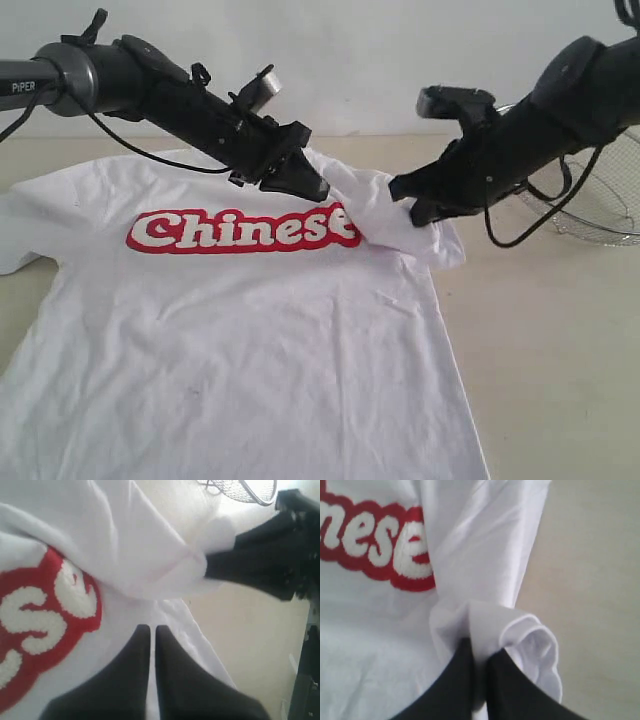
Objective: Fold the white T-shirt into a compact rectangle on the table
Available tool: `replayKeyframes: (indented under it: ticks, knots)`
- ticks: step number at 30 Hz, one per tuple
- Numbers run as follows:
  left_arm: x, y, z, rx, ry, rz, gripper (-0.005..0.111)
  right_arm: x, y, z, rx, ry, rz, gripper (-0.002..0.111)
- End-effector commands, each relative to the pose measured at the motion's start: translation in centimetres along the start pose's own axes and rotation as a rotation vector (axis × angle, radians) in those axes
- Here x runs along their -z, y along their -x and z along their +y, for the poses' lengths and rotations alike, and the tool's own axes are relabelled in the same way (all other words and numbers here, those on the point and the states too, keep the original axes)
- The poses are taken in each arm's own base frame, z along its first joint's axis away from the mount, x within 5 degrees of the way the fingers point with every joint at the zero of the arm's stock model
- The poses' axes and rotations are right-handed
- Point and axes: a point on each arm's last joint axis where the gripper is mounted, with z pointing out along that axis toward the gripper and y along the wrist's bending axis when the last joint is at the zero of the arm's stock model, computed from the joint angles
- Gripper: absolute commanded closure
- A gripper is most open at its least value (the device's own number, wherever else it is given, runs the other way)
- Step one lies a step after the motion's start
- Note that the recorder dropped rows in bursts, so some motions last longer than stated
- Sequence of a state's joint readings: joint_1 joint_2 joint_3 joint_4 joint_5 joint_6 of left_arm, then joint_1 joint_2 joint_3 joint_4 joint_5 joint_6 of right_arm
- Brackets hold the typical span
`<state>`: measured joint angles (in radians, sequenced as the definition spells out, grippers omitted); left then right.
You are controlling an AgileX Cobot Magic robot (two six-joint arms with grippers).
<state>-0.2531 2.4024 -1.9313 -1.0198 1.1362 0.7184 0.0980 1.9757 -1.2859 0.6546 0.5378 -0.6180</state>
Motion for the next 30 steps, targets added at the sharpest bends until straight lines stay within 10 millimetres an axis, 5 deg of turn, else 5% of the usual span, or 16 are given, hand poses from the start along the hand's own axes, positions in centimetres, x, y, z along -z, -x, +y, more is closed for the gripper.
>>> replayKeyframes:
  ticks: [1,7,14,21,30]
  knots:
    - [0.1,-0.1,-0.1,-0.003,-0.011,0.008,0.102,-0.6,-0.5,1.8,0.067,-0.037,-0.008,0.109]
    - [0.4,-0.2,-0.1,-0.001,-0.022,0.018,0.102,-0.6,0.4,2.1,0.134,-0.074,-0.07,0.109]
    - [3.0,0.5,0.4,0.017,0.004,-0.042,0.102,-1.5,-0.1,7.0,0.271,0.011,-0.024,0.104]
    - [3.9,0.4,0.7,0.03,0.002,-0.038,0.102,-1.9,-1.0,9.5,0.358,0.065,0.023,0.039]
    - [3.9,0.3,0.6,0.032,-0.008,-0.026,0.102,-1.4,-0.9,8.8,0.232,0.096,0.038,0.066]
